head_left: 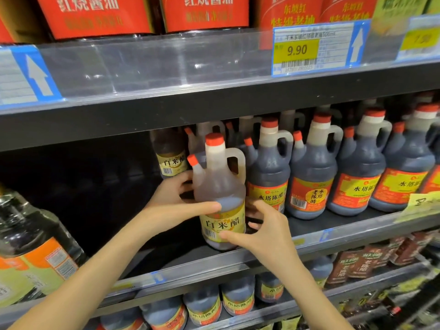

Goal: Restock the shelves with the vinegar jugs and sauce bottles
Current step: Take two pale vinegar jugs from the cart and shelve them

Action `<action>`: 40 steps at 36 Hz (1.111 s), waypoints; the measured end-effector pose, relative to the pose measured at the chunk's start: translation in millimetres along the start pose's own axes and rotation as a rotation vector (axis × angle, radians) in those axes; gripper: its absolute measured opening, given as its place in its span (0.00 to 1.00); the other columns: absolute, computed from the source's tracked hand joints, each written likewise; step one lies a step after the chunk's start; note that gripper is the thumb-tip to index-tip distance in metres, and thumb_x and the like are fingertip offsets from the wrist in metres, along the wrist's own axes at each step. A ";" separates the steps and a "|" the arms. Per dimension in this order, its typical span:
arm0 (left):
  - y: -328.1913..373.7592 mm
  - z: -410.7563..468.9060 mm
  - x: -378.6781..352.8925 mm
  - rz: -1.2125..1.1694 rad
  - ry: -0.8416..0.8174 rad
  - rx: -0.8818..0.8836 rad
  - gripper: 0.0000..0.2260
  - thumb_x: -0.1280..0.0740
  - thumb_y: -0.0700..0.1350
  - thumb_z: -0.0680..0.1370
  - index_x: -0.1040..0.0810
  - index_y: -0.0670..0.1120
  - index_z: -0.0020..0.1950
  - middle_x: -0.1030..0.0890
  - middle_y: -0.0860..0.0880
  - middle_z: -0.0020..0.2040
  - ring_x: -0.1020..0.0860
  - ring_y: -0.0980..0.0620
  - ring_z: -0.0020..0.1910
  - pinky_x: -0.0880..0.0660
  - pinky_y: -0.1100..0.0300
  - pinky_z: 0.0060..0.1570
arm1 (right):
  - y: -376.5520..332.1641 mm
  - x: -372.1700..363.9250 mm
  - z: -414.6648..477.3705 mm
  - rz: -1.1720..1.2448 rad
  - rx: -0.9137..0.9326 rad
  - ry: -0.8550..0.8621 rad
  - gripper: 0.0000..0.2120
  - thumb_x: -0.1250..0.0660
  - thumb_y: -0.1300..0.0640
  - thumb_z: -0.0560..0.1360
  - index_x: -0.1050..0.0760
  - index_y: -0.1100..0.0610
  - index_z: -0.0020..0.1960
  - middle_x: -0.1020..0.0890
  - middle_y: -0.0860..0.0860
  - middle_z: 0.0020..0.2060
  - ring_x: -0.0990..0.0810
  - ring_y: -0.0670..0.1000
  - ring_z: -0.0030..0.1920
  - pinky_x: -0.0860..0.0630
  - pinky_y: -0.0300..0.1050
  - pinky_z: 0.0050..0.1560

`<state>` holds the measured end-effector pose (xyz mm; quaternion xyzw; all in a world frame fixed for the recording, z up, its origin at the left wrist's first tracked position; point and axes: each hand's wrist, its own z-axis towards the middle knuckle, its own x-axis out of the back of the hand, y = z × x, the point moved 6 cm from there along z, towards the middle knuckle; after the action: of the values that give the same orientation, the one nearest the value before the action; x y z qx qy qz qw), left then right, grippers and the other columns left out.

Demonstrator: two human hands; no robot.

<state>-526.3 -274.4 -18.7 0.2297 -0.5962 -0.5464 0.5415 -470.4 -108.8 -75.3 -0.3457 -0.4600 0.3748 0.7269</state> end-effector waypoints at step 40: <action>-9.4 41.2 11.7 0.095 0.040 -0.061 0.26 0.24 0.57 0.59 0.21 0.54 0.55 0.17 0.55 0.54 0.20 0.56 0.56 0.24 0.51 0.60 | -15.5 -20.3 43.6 -0.631 0.217 0.162 0.28 0.22 0.45 0.62 0.25 0.67 0.45 0.19 0.62 0.33 0.19 0.63 0.33 0.34 0.43 0.30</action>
<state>-569.8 -270.8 -14.9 0.1956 -0.5784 -0.5333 0.5855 -513.4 -126.9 -55.7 -0.1355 -0.4425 0.1495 0.8738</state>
